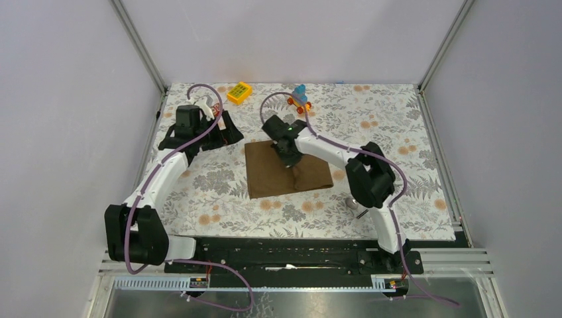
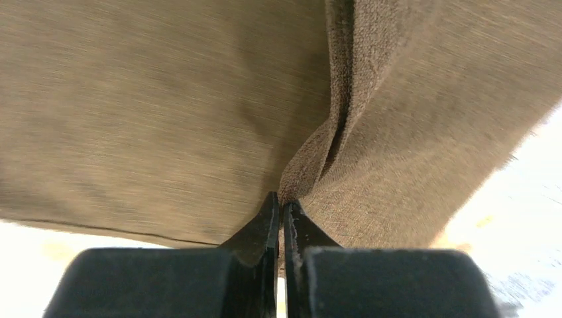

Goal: Fold the napkin into a case and place the utensils inside
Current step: Fold the rectangle-folded napkin at the center of the board.

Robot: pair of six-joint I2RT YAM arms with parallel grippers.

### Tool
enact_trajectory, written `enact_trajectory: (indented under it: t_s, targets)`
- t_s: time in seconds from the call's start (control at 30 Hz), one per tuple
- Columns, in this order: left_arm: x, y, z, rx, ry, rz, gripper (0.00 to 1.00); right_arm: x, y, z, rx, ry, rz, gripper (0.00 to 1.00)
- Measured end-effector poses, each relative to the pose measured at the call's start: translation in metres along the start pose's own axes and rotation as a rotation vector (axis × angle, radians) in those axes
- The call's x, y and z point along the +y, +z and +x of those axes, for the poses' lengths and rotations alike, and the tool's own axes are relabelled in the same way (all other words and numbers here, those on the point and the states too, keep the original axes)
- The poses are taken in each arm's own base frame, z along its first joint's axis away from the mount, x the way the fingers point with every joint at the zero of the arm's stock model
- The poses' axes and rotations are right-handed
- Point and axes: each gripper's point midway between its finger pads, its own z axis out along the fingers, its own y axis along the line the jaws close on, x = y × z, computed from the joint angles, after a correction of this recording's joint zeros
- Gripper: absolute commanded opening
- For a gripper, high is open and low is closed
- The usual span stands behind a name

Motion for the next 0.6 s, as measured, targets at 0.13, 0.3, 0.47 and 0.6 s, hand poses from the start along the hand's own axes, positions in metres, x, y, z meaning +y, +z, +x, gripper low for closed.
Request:
enact_trajectory:
  t_s: [0.13, 0.3, 0.47, 0.6]
  targets:
    - [0.005, -0.006, -0.008, -0.034, -0.002, -0.023, 0.99, 0.059, 0.001, -0.016, -0.026, 0.009, -0.183, 0.0]
    - [0.012, -0.008, -0.012, -0.048, -0.012, -0.045, 0.99, 0.104, -0.002, -0.025, -0.032, 0.054, -0.378, 0.0]
    - [0.017, -0.009, -0.015, -0.056, -0.024, -0.056, 0.99, 0.13, 0.0, -0.039, -0.036, 0.097, -0.491, 0.0]
    - [0.018, -0.009, -0.015, -0.058, -0.026, -0.058, 0.99, 0.139, 0.005, -0.047, -0.032, 0.128, -0.519, 0.0]
